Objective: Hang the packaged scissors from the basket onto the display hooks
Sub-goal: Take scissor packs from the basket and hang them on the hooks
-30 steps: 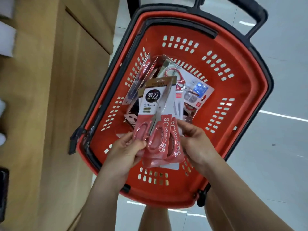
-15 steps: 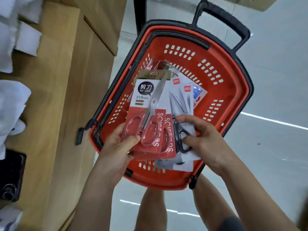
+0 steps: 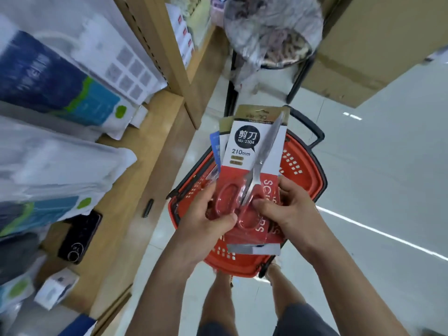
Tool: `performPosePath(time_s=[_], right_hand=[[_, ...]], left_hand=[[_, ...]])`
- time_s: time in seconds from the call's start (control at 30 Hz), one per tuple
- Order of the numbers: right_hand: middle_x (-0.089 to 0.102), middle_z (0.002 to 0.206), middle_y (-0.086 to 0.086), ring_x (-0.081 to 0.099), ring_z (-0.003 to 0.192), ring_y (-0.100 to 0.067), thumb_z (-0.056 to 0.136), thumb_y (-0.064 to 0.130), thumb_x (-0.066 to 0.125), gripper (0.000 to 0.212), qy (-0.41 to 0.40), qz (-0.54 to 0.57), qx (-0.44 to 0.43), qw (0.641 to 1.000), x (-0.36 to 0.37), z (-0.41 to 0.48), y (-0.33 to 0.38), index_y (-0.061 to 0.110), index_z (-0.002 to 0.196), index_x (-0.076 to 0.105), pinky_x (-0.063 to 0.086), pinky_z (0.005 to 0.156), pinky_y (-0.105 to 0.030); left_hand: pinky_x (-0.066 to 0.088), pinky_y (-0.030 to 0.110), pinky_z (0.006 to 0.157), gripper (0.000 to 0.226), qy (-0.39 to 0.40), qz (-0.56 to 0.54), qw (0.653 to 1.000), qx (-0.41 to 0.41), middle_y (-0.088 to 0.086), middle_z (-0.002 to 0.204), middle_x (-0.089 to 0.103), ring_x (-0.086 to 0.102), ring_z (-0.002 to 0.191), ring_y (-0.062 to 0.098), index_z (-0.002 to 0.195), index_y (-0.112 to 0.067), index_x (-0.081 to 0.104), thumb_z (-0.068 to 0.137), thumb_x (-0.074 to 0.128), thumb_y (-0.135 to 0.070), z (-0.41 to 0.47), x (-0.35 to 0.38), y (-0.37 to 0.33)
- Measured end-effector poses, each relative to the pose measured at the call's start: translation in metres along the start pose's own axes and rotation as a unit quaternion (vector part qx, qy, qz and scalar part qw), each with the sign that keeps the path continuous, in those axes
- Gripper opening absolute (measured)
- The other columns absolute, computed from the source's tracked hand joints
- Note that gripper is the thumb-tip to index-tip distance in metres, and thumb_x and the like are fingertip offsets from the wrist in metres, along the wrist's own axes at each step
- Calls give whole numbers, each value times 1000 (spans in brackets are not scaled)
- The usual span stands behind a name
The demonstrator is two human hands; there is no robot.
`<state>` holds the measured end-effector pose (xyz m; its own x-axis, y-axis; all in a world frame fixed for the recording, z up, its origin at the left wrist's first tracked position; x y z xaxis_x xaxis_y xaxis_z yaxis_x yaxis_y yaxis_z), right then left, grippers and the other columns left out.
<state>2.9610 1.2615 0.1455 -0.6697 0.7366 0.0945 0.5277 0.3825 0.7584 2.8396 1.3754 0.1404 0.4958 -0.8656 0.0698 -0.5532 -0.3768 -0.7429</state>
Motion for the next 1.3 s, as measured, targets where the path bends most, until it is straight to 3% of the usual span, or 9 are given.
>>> performPosePath(time_s=[0.23, 0.33, 0.53, 0.77, 0.93, 1.0, 1.1, 1.17, 1.3], right_hand=[[76, 97, -6, 74, 86, -23, 83, 0, 73, 30, 46, -36, -65, 996, 0, -76, 81, 10, 110, 66, 60, 69, -27], [76, 101, -6, 74, 91, -24, 81, 13, 76, 30, 74, -44, -89, 992, -6, -104, 110, 13, 110, 68, 60, 74, -34], [77, 92, -6, 74, 80, -23, 75, 21, 73, 33, 139, -32, -136, 980, -3, -153, 173, 15, 106, 67, 58, 64, -30], [75, 99, -10, 74, 84, -29, 71, 21, 77, 36, 208, -43, -200, 957, 30, -206, 226, 25, 105, 67, 61, 72, -45], [66, 126, 6, 73, 99, -24, 80, 13, 78, 79, 284, -40, -212, 934, 71, -240, 246, 56, 135, 42, 61, 72, -46], [72, 112, 13, 74, 90, -14, 82, 8, 74, 66, 307, -55, -220, 924, 91, -256, 250, 50, 128, 53, 61, 68, -39], [74, 103, -4, 75, 81, -26, 84, 4, 70, 30, 322, -49, -214, 921, 120, -274, 248, 23, 107, 69, 61, 64, -38], [75, 95, -8, 73, 75, -24, 84, 4, 69, 16, 308, -34, -221, 925, 137, -283, 247, 16, 94, 73, 59, 60, -32], [73, 83, -8, 65, 62, -13, 85, 5, 68, 8, 256, -8, -250, 934, 172, -298, 248, 9, 86, 74, 50, 52, -19]], left_hand=[[57, 31, 79, 34, -188, -4, 979, 75, -10, 102, 75, 71, 95, 7, 112, -33, 67, 82, 79, -21, -83, 16, -76], [57, 28, 69, 31, -234, -101, 964, 70, -1, 98, 77, 74, 87, 14, 107, -20, 65, 81, 77, -8, -123, 21, -95], [59, 40, 74, 30, -283, -270, 911, 130, 10, 101, 76, 74, 85, 24, 117, -9, 62, 87, 63, -7, -201, 36, -136], [58, 48, 78, 21, -393, -251, 869, 166, 9, 98, 76, 73, 77, 21, 111, -16, 64, 94, 56, -25, -294, 32, -157], [41, 21, 42, 22, -462, -199, 845, 181, -2, 61, 66, 56, 45, 9, 101, -21, 60, 101, 45, -39, -349, 24, -172], [38, 16, 36, 21, -454, -209, 846, 188, -9, 55, 65, 57, 40, 5, 97, -26, 58, 102, 42, -39, -367, 20, -178], [50, 22, 45, 18, -416, -221, 856, 211, -13, 62, 71, 66, 49, 5, 95, -30, 58, 102, 43, -36, -388, 12, -187], [52, 29, 54, 15, -406, -220, 857, 228, -7, 65, 73, 69, 52, 10, 97, -27, 59, 101, 46, -34, -404, -1, -191], [46, 27, 41, 17, -421, -190, 844, 271, 10, 75, 69, 60, 46, 19, 90, -27, 60, 92, 52, -41, -436, -44, -192]])
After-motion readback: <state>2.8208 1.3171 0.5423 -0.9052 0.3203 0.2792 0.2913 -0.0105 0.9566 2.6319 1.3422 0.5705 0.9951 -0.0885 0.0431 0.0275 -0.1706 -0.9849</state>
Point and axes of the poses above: each hand's wrist, its own z-axis towards the middle knuckle, its own x-axis out of the palm, y = z × x, the point moved 7 cm from there along z, towards the middle knuckle
